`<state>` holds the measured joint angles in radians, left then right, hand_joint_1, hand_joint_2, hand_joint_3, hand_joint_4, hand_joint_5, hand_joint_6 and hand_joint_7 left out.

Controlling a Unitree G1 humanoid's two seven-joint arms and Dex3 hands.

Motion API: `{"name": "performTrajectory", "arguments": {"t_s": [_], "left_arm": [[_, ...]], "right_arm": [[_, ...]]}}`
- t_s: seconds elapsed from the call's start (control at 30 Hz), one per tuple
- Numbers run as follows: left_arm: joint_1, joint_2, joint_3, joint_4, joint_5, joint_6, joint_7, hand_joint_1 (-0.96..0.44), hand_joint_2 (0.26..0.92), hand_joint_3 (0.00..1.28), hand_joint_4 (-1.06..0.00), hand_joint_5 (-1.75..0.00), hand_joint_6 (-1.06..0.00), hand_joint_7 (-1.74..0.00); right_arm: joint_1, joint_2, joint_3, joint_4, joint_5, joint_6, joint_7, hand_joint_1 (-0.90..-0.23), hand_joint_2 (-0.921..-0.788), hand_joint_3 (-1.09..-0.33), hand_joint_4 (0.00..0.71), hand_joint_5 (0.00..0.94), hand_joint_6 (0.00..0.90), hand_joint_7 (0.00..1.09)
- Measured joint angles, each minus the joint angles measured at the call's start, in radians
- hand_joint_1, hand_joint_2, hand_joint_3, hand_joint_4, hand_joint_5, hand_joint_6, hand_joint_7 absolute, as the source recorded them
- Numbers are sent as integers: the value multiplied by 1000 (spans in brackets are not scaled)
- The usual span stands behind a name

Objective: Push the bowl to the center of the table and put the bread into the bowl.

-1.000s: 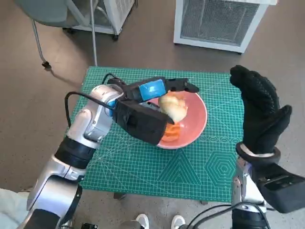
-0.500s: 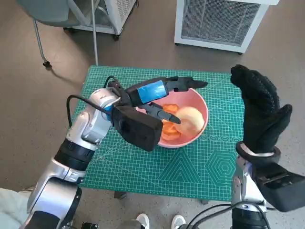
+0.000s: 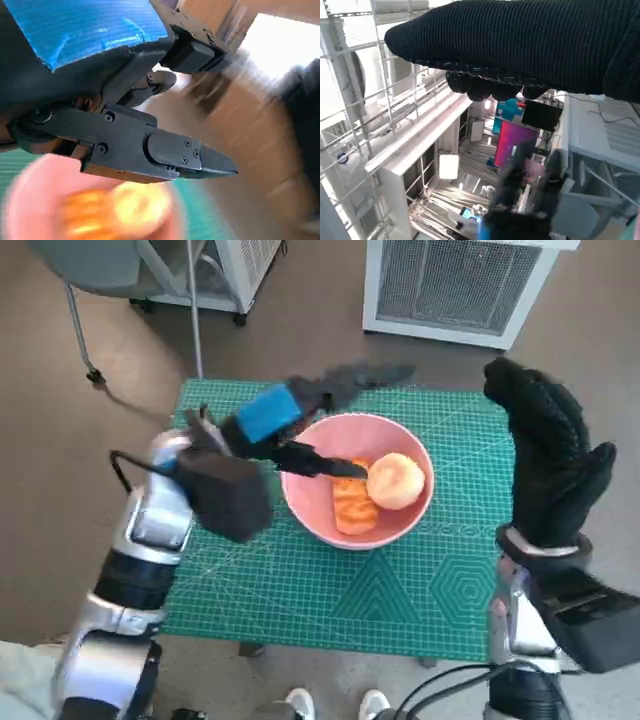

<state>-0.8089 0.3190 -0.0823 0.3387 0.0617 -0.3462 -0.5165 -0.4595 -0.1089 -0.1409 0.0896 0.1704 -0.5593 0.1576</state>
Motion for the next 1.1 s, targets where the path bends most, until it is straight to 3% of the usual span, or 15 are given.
{"name": "performTrajectory", "arguments": {"t_s": [0.33, 0.6, 0.97, 1.1], "left_arm": [[31, -219, 199, 152, -337, -261, 62, -491, 921, 184, -219, -11, -322, -40], [73, -205, 207, 247, -339, -293, 10, -557, 921, 222, -193, -1, -309, -26], [75, -232, 212, 409, -299, -437, 31, -553, 921, 248, -172, 0, -275, -5], [74, -246, 212, 456, -290, -489, 44, -553, 921, 267, -171, 0, -273, -4]], "right_arm": [[-87, -3, -1, 45, -21, 2, -13, -547, -921, -769, 339, 19, 2, 689], [-117, -6, 0, 137, -57, -67, -17, -531, -921, -778, 314, 5, 0, 695], [-174, -38, -2, 297, -65, -158, -17, -524, -921, -798, 248, 0, -1, 653], [-192, -44, 1, 331, -87, -185, -17, -524, -921, -804, 244, 0, -1, 642]]}}
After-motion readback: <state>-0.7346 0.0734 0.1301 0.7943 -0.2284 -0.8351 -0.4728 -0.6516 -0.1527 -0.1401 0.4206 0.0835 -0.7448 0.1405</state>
